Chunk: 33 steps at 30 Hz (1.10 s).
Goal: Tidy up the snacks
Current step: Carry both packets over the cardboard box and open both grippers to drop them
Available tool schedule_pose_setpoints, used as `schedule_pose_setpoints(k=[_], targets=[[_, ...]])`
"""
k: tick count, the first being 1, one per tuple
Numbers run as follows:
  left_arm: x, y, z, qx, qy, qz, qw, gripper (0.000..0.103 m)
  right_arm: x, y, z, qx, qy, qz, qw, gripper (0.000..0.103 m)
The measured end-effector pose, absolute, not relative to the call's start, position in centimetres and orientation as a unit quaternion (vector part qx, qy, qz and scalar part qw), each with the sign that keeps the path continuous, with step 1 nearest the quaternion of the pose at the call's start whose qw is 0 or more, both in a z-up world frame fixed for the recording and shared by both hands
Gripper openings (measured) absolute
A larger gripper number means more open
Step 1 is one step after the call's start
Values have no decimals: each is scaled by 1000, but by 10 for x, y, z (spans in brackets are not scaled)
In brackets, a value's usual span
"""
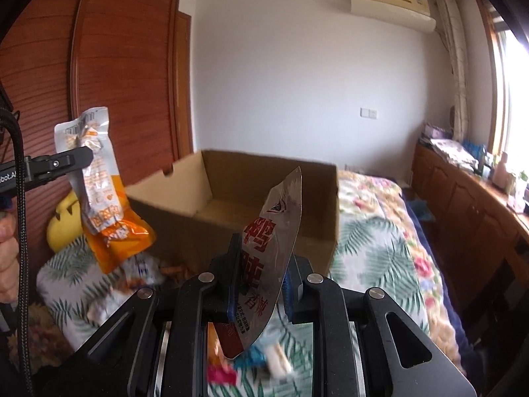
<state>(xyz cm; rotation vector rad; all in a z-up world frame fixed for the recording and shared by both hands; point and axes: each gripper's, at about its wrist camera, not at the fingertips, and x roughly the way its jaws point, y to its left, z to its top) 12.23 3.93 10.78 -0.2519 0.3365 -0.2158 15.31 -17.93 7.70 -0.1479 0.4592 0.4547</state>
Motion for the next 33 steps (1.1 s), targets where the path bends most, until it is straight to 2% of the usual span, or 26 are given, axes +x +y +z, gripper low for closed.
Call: schedule_pose_setpoints(k=[6,13,31,33], targets=[[158,42,123,-118,157,-112,974,18,185,-166,88,-80,216,238,943,19],[202,40,124,-104,160,-111,975,18,223,-156,76,-84,221,248,939,19],[260,20,78,-68,236,-78,966,19,262,-148,41,-100,262,258,925,20],[261,14,77,-58,240,-72,966,22,263,-147,39,-100,263,259,924,20]])
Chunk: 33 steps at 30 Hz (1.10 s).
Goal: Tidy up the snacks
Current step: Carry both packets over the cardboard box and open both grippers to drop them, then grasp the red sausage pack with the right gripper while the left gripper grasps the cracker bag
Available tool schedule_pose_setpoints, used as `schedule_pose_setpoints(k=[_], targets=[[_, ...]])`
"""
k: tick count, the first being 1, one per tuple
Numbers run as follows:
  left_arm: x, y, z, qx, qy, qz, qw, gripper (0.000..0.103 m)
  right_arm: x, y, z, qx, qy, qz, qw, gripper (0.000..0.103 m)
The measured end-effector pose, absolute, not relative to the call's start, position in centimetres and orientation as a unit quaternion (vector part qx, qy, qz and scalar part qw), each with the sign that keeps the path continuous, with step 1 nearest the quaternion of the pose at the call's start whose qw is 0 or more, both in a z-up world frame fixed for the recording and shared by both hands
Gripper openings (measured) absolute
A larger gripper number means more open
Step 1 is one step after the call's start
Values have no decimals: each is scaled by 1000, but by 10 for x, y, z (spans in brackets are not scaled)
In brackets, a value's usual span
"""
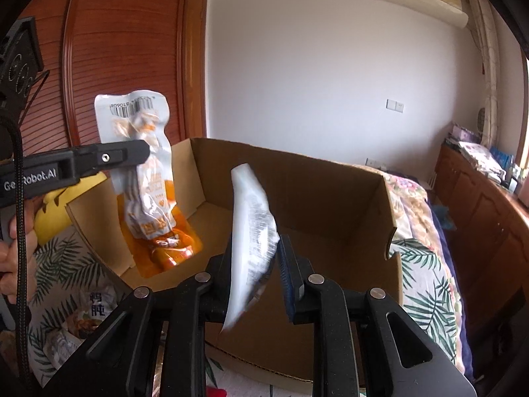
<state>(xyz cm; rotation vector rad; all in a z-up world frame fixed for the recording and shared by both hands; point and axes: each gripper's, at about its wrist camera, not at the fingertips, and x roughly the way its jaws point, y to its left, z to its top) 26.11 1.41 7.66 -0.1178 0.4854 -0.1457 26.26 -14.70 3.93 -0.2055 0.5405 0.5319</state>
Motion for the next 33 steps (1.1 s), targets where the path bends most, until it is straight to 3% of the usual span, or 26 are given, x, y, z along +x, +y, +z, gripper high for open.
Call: schedule_pose_setpoints(k=[8,13,15,25,27,28,33], targets=[[257,5,80,-48,243,-72,966,32,259,-147,41,-95,268,258,923,36],[243,8,84,-50,244,-76,966,38,246,-152,50,-86,261,256,927,36],[236,8,85,-47,245,-78,965,46,240,-154,55,-87,258,256,928,36],[185,0,77,-28,256,-100,961,56,186,-168,52,-72,269,247,928,36],[175,-1,71,-25,257,-102,961,70,176,-169,45,-70,279,243,926,36],[172,-1,69,-24,257,-102,961,72,171,-168,42,-70,282,242,926,36],[162,-3,47,-18,285,-102,953,73,159,-168,22,-66,307,236,920,36]])
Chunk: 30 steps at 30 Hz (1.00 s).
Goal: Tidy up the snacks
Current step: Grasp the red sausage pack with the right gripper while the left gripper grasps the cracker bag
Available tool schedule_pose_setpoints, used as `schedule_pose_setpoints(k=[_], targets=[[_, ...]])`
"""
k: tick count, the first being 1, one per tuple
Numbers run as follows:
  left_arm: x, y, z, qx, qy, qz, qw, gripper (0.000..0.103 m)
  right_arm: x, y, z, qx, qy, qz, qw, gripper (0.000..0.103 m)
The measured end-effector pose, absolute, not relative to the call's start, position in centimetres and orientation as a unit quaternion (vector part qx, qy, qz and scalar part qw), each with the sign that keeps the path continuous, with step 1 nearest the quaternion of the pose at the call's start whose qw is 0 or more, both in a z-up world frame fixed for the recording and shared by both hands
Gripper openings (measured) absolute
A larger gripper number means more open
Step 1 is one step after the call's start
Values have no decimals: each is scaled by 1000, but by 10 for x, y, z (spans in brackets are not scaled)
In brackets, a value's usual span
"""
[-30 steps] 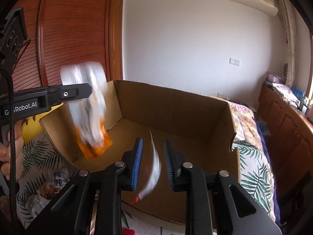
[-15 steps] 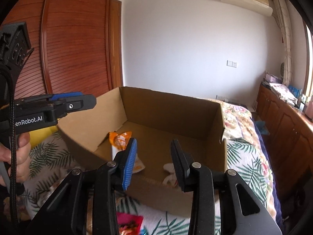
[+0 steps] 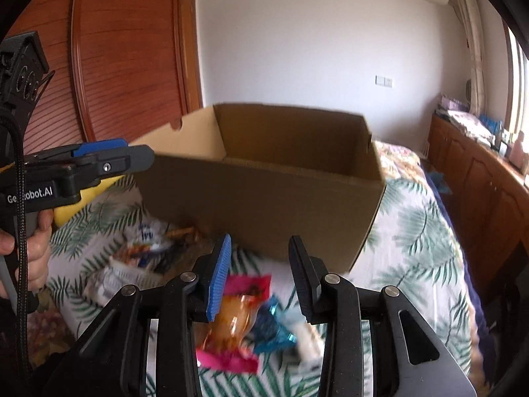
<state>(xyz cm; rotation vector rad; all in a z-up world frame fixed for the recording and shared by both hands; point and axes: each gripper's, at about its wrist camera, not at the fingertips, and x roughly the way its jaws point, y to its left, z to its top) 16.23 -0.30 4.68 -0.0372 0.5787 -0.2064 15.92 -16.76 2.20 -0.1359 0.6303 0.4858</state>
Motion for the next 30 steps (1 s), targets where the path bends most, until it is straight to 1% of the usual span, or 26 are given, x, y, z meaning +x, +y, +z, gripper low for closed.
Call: schedule_pose_setpoints(k=[11,21,30], targets=[[145,2,13,-26,321,-95,942,73,141,-163,-17,-72,347,232,906,35],[136,4,-1,-31,336,-100,936,73,141,-161,-29,-55,373,241,894,35],[121,10,-7,-61,332,-98,936,73,143,-156,-35,-52,380,233,894,42]])
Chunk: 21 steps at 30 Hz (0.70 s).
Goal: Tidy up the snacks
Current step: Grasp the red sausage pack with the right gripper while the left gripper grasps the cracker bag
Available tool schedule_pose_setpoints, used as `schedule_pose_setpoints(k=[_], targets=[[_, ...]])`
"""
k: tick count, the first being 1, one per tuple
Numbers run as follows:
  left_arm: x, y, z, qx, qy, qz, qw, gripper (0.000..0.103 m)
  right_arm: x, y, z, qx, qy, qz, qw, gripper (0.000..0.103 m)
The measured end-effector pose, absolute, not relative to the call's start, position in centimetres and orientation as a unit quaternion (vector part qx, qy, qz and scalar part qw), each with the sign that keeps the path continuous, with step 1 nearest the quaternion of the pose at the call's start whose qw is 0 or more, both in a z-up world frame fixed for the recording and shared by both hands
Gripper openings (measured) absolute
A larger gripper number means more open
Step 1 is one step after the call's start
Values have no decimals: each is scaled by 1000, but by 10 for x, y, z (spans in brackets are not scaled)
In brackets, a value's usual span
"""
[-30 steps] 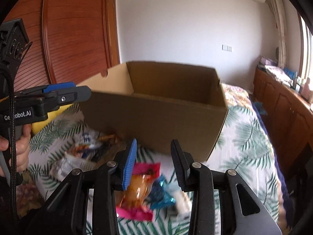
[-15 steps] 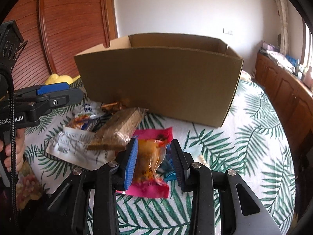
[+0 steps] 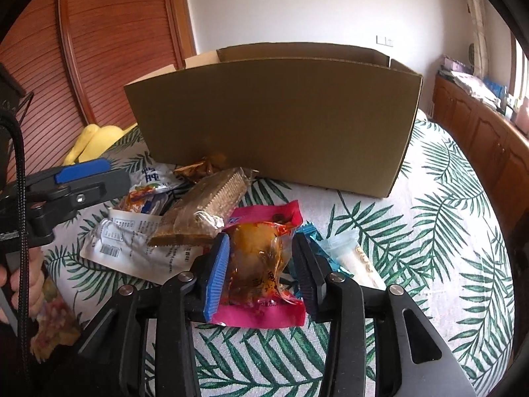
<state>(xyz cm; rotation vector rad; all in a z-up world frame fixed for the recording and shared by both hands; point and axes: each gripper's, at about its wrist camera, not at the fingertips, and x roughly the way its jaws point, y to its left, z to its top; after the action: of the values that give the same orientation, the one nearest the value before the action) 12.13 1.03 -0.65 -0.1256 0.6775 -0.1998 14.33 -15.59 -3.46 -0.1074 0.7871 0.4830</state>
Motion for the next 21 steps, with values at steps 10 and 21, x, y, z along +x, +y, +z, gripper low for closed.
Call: schedule_pose_setpoints(k=[10,21], targets=[[116,5,2,-47,327,-95,939,73,152,-150,-41,-62,397,246,882,51],[136,-15,-1,-31,341,-98,935,73,157,-155,-46,-30,409,267,872,52]])
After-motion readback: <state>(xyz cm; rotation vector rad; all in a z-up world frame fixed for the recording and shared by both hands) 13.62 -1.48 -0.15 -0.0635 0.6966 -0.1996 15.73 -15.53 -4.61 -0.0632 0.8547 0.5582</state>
